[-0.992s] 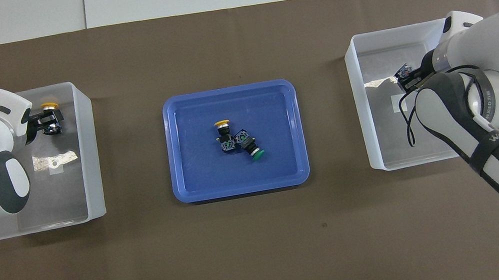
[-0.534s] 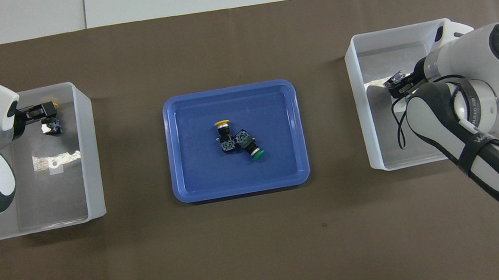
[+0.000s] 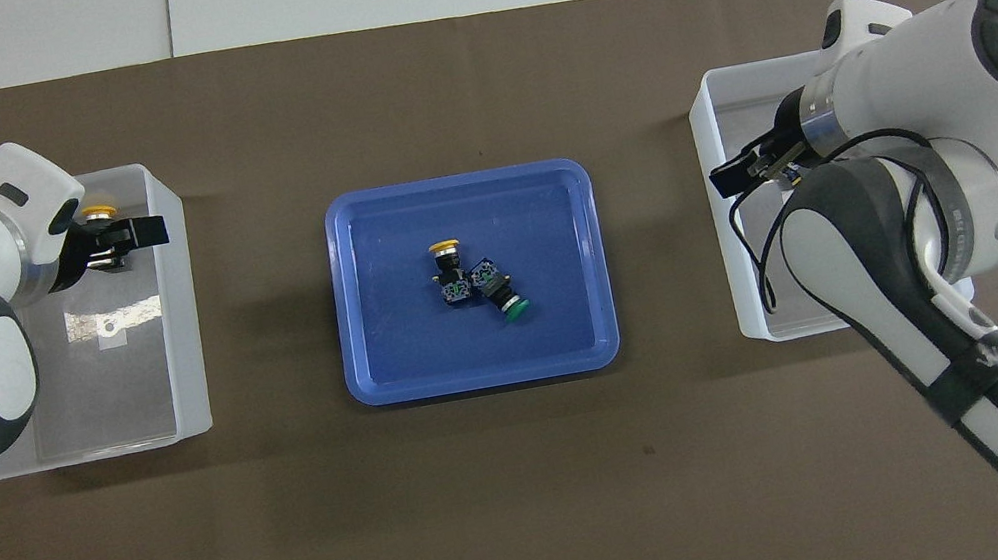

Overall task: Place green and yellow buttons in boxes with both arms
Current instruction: 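Return both grippers to the tray toward the remaining buttons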

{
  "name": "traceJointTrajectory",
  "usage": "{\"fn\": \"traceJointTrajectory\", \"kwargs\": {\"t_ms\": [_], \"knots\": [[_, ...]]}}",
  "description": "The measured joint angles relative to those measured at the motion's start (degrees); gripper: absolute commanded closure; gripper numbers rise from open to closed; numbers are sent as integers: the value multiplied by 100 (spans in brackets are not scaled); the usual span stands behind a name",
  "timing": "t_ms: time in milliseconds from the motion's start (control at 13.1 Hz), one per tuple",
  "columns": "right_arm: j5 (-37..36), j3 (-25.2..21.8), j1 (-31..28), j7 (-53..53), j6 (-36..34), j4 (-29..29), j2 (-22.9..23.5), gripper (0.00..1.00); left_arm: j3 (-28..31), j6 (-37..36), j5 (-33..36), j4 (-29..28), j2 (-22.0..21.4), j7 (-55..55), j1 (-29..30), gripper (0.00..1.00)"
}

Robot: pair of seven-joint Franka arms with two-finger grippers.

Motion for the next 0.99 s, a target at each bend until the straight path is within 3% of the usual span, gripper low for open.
{"fn": "traceJointTrajectory", "kwargs": {"t_ms": [153,458,992], "knots": [[0,459,28,414,-4,-1,-6,0,-20,0,0,-59,2,-203,-383,12],[0,987,74,550,8,-50,53,0,-44,281,-1,-224,62,-1263,-1215,13],[314,1033,384,473,763,-454,294,0,-54,1703,-1,-354,1039,-2510,-2231,13]]}}
